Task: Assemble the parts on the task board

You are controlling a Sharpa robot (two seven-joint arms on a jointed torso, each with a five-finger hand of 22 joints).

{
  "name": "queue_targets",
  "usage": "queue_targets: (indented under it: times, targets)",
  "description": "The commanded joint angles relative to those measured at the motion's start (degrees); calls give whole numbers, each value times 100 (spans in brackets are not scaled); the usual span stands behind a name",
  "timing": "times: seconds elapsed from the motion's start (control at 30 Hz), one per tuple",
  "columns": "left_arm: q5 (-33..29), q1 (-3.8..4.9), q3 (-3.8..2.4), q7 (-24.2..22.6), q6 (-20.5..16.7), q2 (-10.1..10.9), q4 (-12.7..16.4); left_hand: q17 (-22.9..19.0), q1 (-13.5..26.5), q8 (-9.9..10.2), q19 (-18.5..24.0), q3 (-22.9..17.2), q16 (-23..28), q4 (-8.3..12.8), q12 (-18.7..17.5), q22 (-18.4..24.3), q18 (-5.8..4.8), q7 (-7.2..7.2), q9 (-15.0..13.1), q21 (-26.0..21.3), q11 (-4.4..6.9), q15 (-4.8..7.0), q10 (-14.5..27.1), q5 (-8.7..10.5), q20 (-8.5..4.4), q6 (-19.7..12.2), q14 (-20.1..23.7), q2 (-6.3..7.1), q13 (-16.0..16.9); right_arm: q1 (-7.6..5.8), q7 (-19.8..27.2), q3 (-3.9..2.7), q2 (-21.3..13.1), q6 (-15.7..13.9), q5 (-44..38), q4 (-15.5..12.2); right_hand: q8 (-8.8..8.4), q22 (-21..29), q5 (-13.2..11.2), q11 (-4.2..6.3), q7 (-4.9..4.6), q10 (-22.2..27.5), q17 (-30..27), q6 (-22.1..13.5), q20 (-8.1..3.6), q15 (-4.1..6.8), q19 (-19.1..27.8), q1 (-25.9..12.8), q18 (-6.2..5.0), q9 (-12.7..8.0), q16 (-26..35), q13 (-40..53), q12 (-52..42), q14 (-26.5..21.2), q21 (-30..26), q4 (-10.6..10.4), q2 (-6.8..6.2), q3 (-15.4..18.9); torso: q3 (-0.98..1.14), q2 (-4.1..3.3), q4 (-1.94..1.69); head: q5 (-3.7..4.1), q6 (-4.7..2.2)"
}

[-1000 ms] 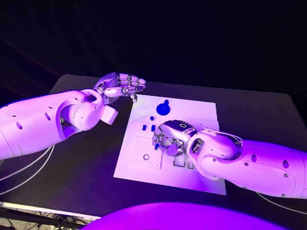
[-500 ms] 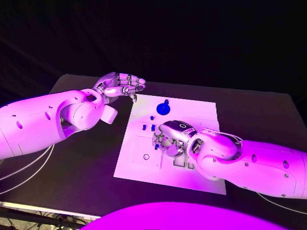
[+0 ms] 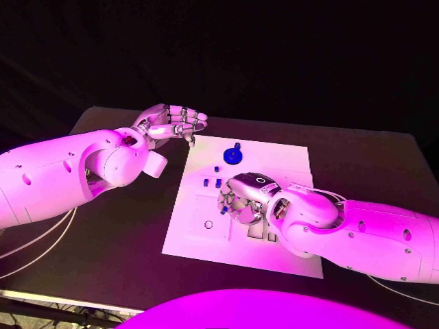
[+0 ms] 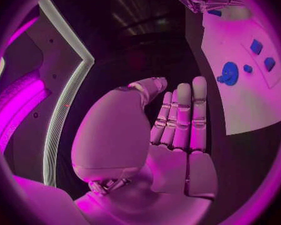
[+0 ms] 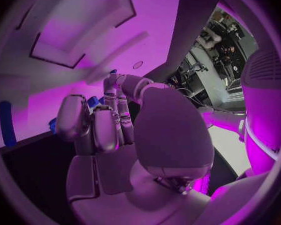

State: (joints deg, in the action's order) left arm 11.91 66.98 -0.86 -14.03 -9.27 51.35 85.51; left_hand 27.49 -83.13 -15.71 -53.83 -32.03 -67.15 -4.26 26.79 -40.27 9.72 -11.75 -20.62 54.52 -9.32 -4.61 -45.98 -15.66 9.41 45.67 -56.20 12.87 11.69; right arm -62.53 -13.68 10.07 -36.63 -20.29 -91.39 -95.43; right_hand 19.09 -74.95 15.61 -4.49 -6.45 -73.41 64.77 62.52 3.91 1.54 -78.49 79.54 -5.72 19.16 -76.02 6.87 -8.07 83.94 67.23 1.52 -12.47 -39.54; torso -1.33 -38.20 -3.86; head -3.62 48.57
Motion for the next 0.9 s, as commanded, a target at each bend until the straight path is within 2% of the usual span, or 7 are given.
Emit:
queue_targets:
  times: [0.03,0.3,0.6,0.9]
  targets:
    - [22,3,-5,-11,95,-13,8,-10,14,-34,30,15,-40,30,14,-3,91,-120,-9,-5,-2,10,53,-19,5,-48,42,-43,8,6,-57,4,19,145,-138,8,15,-227,36,191,-35,-236,-5,13,-3,41,23,-37,45,2,13,8,-27,147,-30,-1,9,-47,1,-2,-3,4,-3]
    - [31,3,-5,4,112,-11,8,-14,21,-47,33,21,-43,27,31,-2,91,-123,-11,-6,-4,7,78,-20,8,-64,46,-45,8,6,-70,9,50,151,-169,19,10,-227,36,189,-37,-232,-10,7,-1,39,28,-43,44,4,15,8,-17,146,-36,5,13,-53,-1,-2,-1,2,-13]
    - [44,3,-5,26,137,-10,13,-14,21,-47,33,21,-43,27,31,-2,91,-123,-11,-6,-4,7,78,-20,8,-64,46,-45,8,12,-89,30,102,298,-156,56,-18,-227,24,168,-61,-195,-9,-38,13,22,51,-112,39,15,8,8,40,146,-60,21,-6,-25,-1,-2,-4,13,-23]
    - [53,3,-5,54,165,-3,19,-14,21,-47,33,21,-43,27,31,-2,91,-123,-11,-6,-4,7,78,-20,8,-64,46,-45,8,18,-90,49,128,360,-83,94,-224,-184,16,55,-175,71,-27,-389,107,-80,115,-338,24,0,-10,-14,262,137,-190,-19,-39,187,-2,-1,-3,11,-19]
